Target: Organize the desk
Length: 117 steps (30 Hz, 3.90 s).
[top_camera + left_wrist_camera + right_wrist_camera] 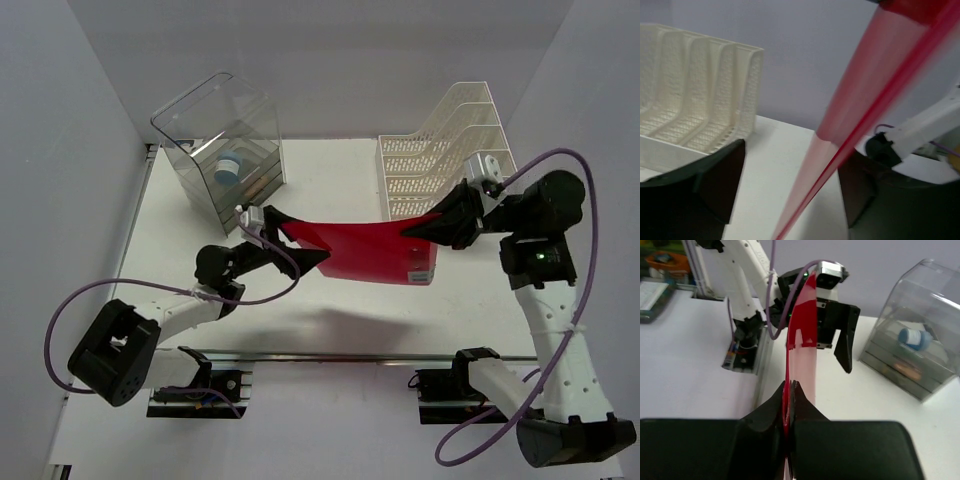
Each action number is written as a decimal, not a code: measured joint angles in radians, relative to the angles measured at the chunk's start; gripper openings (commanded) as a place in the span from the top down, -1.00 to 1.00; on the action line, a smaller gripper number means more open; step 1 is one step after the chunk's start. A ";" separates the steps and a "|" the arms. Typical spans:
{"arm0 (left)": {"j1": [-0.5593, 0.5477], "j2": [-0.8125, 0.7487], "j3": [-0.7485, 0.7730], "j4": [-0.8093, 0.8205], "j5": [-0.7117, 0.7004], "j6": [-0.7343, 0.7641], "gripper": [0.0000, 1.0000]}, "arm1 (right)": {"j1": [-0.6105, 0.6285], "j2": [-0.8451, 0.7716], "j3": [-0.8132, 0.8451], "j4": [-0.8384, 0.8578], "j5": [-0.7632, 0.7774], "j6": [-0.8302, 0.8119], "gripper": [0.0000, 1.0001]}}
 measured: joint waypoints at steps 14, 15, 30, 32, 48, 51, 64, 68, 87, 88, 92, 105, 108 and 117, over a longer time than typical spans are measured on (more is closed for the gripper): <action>-0.061 0.065 0.068 0.027 0.169 -0.122 1.00 | -0.013 0.049 -0.222 1.021 -0.050 0.828 1.00; -0.065 0.065 0.068 0.030 0.174 -0.119 1.00 | -0.016 0.049 -0.217 0.997 -0.048 0.824 1.00; -0.100 -0.140 0.133 -0.312 0.086 -0.073 1.00 | -0.035 0.079 0.047 0.030 0.146 0.063 -0.78; -0.098 -0.194 0.153 -0.439 0.042 -0.003 1.00 | -0.038 0.084 0.105 -0.119 0.229 -0.067 -0.78; -0.093 -0.116 0.415 -1.098 -0.363 0.504 1.00 | -0.059 -0.147 -0.044 -0.388 0.860 -0.325 1.00; -0.092 -0.055 0.500 -1.106 -0.370 0.538 1.00 | -0.060 -0.199 -0.140 -0.408 0.837 -0.344 1.00; -0.092 0.243 0.816 -0.932 -0.230 0.565 1.00 | -0.059 -0.349 -0.646 -0.592 0.478 -0.785 1.00; -0.092 0.376 0.882 -0.837 -0.173 0.535 1.00 | -0.059 -0.328 -0.673 -0.599 0.484 -0.845 1.00; -0.088 0.705 1.144 -0.624 0.052 0.352 1.00 | -0.061 -0.297 -0.683 -0.542 0.599 -0.825 0.99; -0.085 0.713 1.158 -0.621 0.063 0.345 1.00 | -0.061 -0.297 -0.683 -0.542 0.600 -0.825 0.99; -0.081 0.807 1.277 -0.583 0.121 0.285 1.00 | -0.061 -0.295 -0.683 -0.541 0.605 -0.825 0.98; -0.064 1.054 1.419 -0.488 0.182 0.167 1.00 | -0.068 -0.295 -0.683 -0.525 0.609 -0.825 0.97; -0.064 1.066 1.435 -0.452 0.177 0.142 1.00 | -0.068 -0.295 -0.683 -0.525 0.609 -0.825 0.97; -0.064 1.123 1.515 -0.365 0.156 0.072 1.00 | -0.068 -0.295 -0.683 -0.523 0.609 -0.825 0.97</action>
